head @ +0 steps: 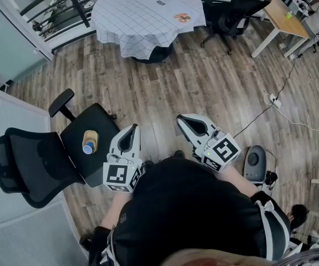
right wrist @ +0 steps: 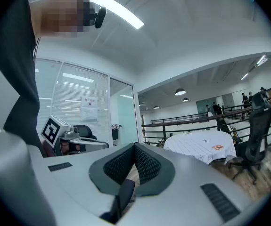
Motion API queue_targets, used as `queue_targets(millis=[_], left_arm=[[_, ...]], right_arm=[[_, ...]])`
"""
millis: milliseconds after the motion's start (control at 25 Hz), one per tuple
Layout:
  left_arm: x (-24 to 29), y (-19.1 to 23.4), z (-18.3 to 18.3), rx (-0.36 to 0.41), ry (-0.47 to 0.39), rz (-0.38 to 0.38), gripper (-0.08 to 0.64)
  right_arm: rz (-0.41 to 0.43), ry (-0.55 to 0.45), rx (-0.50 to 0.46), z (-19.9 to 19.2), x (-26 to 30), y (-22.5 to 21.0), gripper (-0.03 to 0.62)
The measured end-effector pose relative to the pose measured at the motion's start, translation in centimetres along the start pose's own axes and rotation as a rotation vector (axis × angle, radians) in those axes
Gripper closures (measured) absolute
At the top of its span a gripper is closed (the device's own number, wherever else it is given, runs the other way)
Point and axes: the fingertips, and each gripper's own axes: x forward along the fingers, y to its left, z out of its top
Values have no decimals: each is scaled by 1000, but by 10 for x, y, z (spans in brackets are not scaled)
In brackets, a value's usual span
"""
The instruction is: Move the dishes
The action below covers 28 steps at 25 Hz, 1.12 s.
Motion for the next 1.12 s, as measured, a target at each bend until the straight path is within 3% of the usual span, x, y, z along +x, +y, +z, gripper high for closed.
queue_targets(millis=[520,720,1120], left_arm=[[23,-19,-2,10,15,-5,557],[48,-39,1,26,14,-1,557],[67,-66,-3,10,-3,93,557]], right_arm=[[-12,2,13,-6,-20,-24,574],[-11,-23,-25,-2,-40,-48,574],[97,-36,-11,-10,-61,-74,572]])
